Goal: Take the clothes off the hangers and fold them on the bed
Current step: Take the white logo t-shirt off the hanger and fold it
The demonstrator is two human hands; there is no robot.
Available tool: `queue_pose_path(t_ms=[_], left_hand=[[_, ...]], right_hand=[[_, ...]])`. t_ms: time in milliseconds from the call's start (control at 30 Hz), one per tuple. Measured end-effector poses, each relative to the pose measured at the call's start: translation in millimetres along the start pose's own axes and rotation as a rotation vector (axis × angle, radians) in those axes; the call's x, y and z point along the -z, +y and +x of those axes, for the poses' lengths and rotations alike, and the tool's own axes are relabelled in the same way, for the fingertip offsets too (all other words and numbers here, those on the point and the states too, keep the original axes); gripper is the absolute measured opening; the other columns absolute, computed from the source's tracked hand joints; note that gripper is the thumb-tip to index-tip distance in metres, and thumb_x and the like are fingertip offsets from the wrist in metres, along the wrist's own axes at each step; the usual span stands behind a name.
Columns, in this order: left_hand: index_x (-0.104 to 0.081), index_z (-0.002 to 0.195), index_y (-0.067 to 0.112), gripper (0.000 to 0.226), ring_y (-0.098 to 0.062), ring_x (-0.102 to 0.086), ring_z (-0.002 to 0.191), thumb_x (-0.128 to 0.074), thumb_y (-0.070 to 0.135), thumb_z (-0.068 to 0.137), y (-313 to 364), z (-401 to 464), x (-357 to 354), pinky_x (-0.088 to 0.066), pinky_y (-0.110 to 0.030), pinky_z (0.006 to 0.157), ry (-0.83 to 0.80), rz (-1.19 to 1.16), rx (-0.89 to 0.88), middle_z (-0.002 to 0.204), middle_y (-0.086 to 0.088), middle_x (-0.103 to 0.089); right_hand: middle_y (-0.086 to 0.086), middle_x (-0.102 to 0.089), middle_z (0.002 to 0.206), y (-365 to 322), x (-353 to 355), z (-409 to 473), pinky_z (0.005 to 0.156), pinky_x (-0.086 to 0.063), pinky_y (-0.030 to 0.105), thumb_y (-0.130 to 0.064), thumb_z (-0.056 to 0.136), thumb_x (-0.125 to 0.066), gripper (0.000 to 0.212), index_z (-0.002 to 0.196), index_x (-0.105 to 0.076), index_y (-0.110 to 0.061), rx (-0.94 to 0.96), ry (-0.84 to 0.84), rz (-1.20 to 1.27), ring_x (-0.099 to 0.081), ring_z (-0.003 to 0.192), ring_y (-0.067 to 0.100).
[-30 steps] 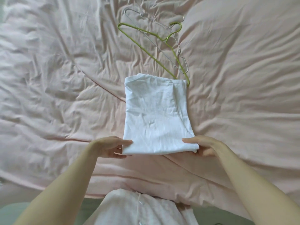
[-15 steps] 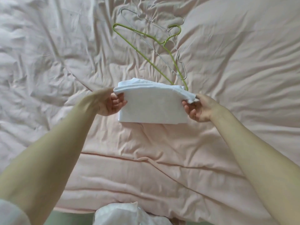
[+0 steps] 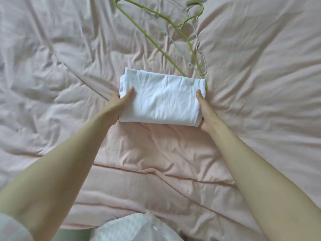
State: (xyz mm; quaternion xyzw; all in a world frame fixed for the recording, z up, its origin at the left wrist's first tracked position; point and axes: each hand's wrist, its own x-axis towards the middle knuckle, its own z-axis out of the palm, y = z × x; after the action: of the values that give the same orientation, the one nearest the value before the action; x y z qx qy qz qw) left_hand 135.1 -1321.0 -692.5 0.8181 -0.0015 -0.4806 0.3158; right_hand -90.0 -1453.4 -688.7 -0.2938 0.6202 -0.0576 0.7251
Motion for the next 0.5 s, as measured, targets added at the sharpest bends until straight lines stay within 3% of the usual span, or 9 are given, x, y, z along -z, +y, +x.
queue_pose_path(t_ms=[100,200,300,400,500], left_hand=[[-0.058,0.113,0.017,0.033,-0.018,-0.059,0.087,-0.057,0.038,0.088,-1,-2,-3,-0.048,-0.030,0.081,-0.005,-0.030,0.025,0.095,0.003,-0.061],[-0.059,0.110,0.014,0.026,-0.024,-0.062,0.093,-0.054,0.030,0.090,-27,-11,1,-0.050,-0.034,0.087,-0.038,-0.024,0.039,0.104,-0.003,-0.064],[-0.055,0.117,0.015,0.027,-0.025,-0.063,0.097,-0.049,0.027,0.094,-67,-32,19,-0.051,-0.039,0.089,-0.096,-0.097,0.035,0.110,-0.005,-0.064],[-0.052,0.125,0.015,0.031,-0.017,-0.060,0.091,-0.047,0.029,0.098,-106,-54,44,-0.049,-0.031,0.080,-0.032,-0.180,-0.019,0.111,-0.003,-0.061],[-0.053,0.124,0.015,0.031,-0.019,-0.059,0.097,-0.047,0.031,0.098,-137,-77,72,-0.049,-0.033,0.086,0.043,-0.300,-0.043,0.114,-0.003,-0.061]], right_hand=[[-0.003,-0.074,0.090,-10,4,-3,0.070,-0.058,0.029,-0.052,0.088,-0.054,0.035,0.106,-0.065,-0.024,-0.085,-0.093,-0.022,-0.071,0.078,0.013],[-0.001,-0.072,0.071,0,2,-16,0.050,-0.054,0.022,-0.045,0.089,-0.056,0.025,0.090,-0.065,-0.022,-0.220,-0.133,-0.078,-0.069,0.058,0.015],[0.002,-0.072,0.068,24,-7,-35,0.050,-0.055,0.024,-0.031,0.093,-0.053,0.019,0.091,-0.064,-0.016,-0.296,-0.159,-0.148,-0.069,0.056,0.015],[0.003,-0.074,0.080,37,-26,-56,0.063,-0.057,0.031,-0.021,0.093,-0.053,0.013,0.099,-0.064,-0.015,-0.305,-0.224,-0.253,-0.071,0.068,0.018],[0.005,-0.072,0.091,40,-59,-77,0.071,-0.056,0.035,-0.018,0.092,-0.056,0.014,0.104,-0.063,-0.016,-0.266,-0.261,-0.384,-0.069,0.079,0.021]])
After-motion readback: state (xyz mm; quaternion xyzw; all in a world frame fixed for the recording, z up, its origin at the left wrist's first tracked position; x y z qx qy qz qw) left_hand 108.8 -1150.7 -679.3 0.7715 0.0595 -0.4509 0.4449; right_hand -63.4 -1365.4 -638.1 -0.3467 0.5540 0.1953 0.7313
